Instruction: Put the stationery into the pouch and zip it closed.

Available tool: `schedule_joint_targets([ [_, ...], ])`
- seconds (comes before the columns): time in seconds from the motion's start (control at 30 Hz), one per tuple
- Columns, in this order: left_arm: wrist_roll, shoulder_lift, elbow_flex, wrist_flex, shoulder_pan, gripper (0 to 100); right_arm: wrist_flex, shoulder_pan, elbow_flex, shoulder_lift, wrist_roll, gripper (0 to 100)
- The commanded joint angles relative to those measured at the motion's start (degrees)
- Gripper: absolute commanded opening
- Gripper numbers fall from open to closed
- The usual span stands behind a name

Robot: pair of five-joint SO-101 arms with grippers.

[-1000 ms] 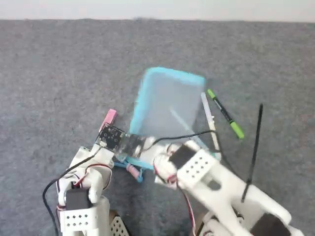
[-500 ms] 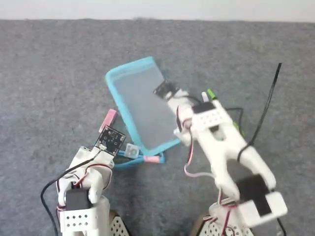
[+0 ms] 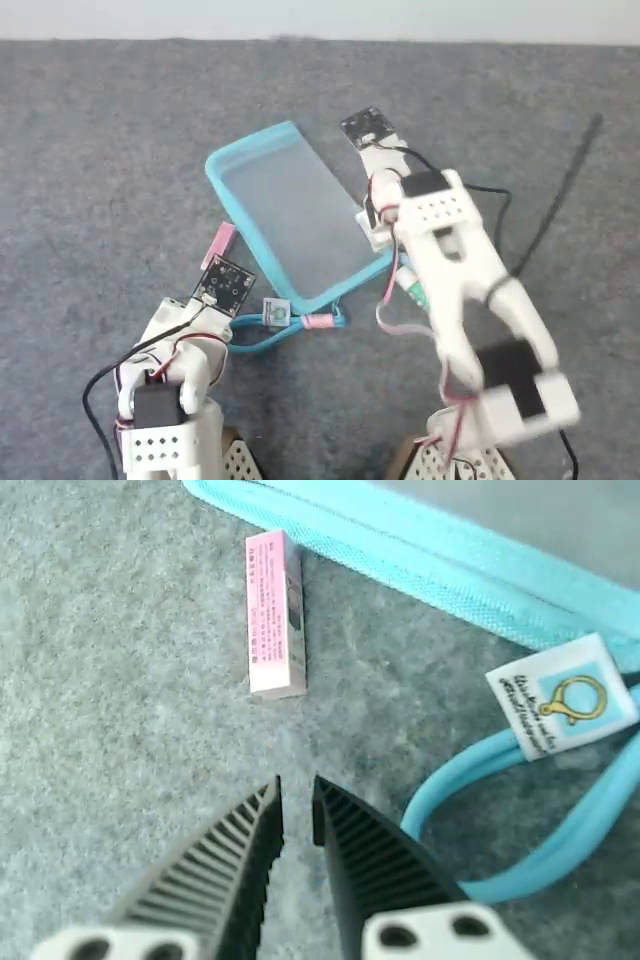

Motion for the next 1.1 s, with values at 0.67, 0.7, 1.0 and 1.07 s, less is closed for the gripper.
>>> schedule_joint_targets([
  [0.67, -0.53, -0.97, -0.48, -1.14, -0.09, 5, -10.07, -12.62, 20.22, -4.88, 6.15, 7.7],
  [0.7, -0.53, -0.97, -0.48, -1.14, -0.09, 5, -10.07, -12.18, 19.52, -4.00, 6.07, 7.7],
  [1.0, -0.53, -0.97, -0.48, -1.23, 0.00, 5, -10.77, -6.81, 10.64, -2.24, 3.16, 7.7],
  [1.07, -0.53, -0.97, -0.48, -1.23, 0.00, 5, -10.77, -6.81, 8.53, -1.27, 3.16, 7.7],
])
